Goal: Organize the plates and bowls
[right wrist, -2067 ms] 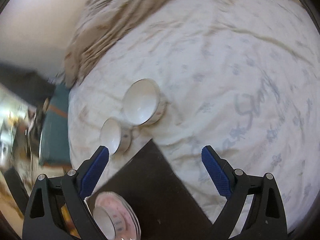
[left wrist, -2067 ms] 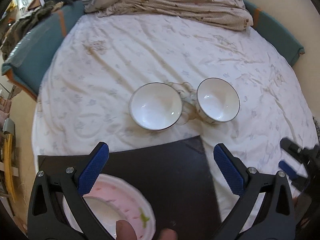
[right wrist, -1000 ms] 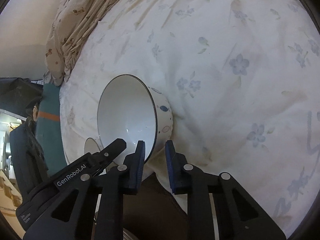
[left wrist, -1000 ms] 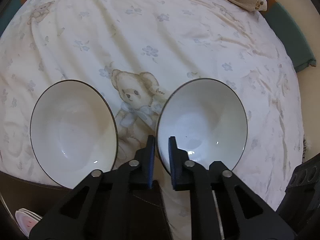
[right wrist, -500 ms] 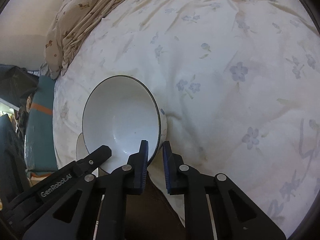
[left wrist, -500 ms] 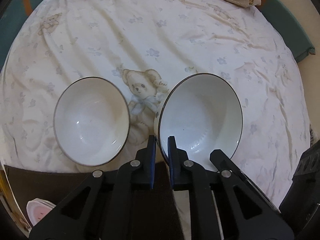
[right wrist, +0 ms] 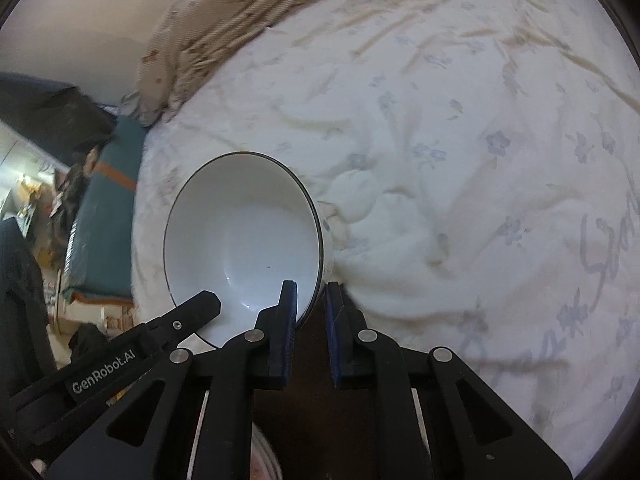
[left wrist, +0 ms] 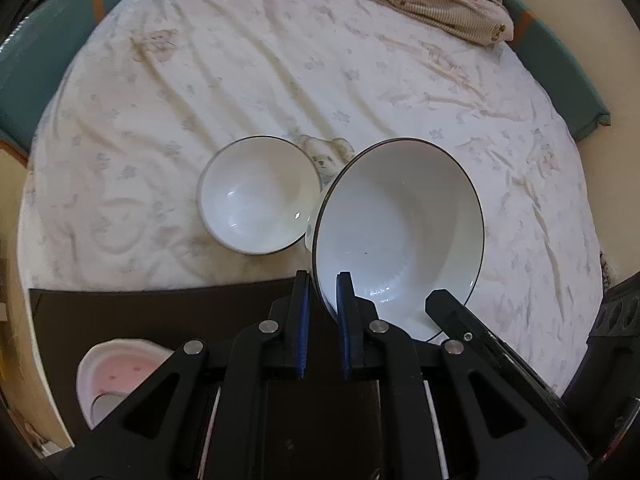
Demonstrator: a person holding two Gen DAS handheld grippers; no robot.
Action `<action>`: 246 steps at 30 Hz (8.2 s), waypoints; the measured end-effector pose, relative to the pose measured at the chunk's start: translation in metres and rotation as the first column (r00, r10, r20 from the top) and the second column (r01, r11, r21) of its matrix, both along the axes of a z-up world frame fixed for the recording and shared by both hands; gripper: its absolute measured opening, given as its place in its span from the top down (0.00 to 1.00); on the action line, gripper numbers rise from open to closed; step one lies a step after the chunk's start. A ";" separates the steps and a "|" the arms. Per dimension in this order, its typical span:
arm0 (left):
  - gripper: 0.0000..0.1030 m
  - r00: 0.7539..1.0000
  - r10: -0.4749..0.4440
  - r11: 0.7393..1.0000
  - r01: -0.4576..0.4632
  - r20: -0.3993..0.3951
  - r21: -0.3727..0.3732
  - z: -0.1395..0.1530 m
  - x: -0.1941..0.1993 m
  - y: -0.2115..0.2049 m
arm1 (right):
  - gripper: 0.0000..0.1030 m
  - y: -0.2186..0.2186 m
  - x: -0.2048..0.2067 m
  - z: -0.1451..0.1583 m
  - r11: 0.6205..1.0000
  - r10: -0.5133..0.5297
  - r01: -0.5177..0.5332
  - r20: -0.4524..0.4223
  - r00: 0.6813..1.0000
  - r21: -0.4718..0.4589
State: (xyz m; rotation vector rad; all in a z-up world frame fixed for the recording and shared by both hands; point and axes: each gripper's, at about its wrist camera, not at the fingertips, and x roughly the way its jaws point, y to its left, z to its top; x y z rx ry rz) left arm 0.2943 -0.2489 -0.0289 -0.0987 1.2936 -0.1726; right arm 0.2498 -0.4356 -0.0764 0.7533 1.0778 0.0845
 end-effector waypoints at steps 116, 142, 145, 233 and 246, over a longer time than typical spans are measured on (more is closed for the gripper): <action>0.76 0.984 0.150 0.936 -0.172 -0.096 -0.307 -0.054 -0.152 0.242 | 0.58 0.183 -0.109 -0.039 0.924 0.371 -0.351 -0.124 0.920 0.154; 0.50 0.983 0.145 0.989 -0.142 0.109 -0.041 -0.026 -0.158 0.238 | 0.53 0.196 -0.107 -0.027 0.909 0.404 -0.399 -0.020 0.915 0.121; 0.50 0.977 0.157 0.986 -0.163 0.142 0.030 -0.020 -0.164 0.240 | 0.47 0.188 -0.110 -0.022 0.920 0.375 -0.372 -0.005 0.927 0.127; 0.50 0.977 0.127 0.985 -0.105 -0.172 0.135 -0.125 0.108 0.084 | 0.42 0.063 0.087 -0.092 0.992 0.115 -0.121 -0.115 0.987 -0.047; 0.92 0.987 0.022 0.986 0.005 -0.161 0.166 -0.098 0.083 0.055 | 0.89 0.073 0.082 -0.094 0.984 0.180 -0.177 -0.108 0.978 0.034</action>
